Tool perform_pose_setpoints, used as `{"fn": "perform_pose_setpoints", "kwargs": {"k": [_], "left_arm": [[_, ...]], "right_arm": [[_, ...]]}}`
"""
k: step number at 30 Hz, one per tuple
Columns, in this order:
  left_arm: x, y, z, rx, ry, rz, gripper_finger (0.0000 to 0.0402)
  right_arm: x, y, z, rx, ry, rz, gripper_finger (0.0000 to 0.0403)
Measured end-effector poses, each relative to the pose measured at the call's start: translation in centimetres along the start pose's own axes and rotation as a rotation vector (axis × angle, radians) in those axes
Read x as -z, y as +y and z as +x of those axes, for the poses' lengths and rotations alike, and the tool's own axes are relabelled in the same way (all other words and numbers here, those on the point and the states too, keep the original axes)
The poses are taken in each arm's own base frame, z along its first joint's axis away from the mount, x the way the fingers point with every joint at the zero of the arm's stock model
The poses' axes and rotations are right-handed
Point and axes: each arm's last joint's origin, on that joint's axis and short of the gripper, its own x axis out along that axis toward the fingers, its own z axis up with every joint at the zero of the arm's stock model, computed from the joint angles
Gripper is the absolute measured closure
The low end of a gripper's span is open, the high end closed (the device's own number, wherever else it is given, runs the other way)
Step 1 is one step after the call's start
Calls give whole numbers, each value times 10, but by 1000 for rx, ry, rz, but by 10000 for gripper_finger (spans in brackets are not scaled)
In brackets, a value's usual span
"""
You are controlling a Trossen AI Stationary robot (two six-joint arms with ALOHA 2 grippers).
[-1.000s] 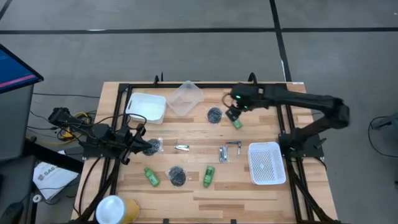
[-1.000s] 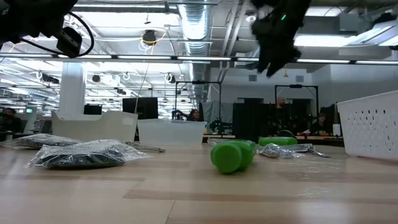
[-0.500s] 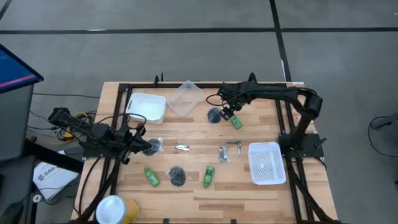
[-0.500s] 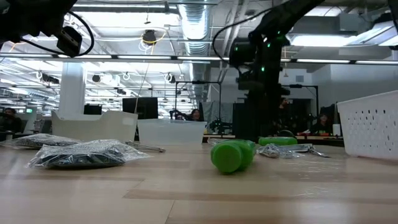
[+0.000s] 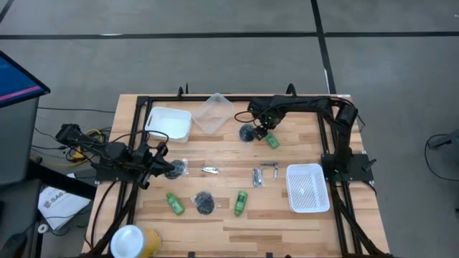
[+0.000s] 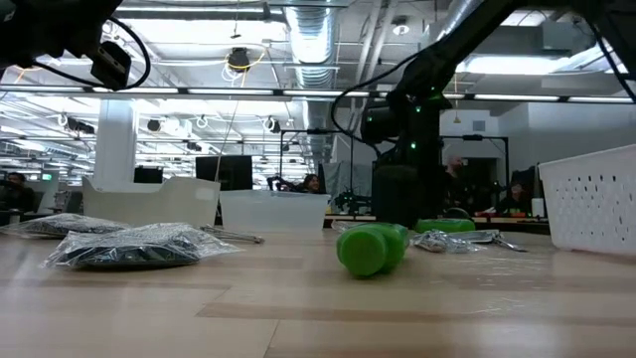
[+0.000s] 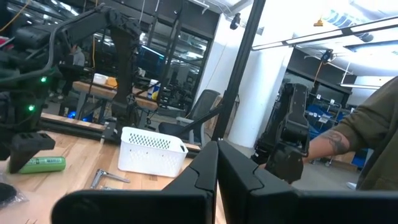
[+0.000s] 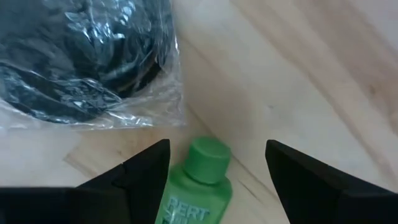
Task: Pick & Place Travel size toiletries
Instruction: Put the green shampoo into the bottom white bin
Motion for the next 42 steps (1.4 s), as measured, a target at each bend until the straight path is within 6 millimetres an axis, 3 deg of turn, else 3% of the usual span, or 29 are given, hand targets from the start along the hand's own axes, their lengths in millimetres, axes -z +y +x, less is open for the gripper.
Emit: {"fn": "perform_pose_setpoints", "kwargs": {"k": [5, 13, 19, 21, 26, 30, 35, 38, 42], "left_arm": [[0, 0, 0, 0, 0, 0, 401], [0, 0, 0, -14, -4, 0, 401], [0, 0, 0, -15, -4, 0, 401], [0, 0, 0, -15, -4, 0, 401], [0, 0, 0, -17, -4, 0, 401], [0, 1, 0, -19, -5, 0, 401], [0, 1, 0, -19, -5, 0, 401], [0, 1, 0, -19, -5, 0, 401], [0, 1, 0, -18, -5, 0, 401]], "right_arm": [[0, 1, 8, -18, 3, -7, 179], [2, 1, 8, -20, 9, -7, 316], [6, -1, 4, -13, 31, -8, 320], [7, -1, -5, -32, 10, -6, 320], [18, -1, -57, -77, -116, -7, 320], [45, 1, -114, -134, -232, 56, 320], [100, 8, -167, -187, -257, 201, 320], [135, 16, -177, -174, -239, 294, 320], [175, 31, -172, -170, -211, 404, 320]]}}
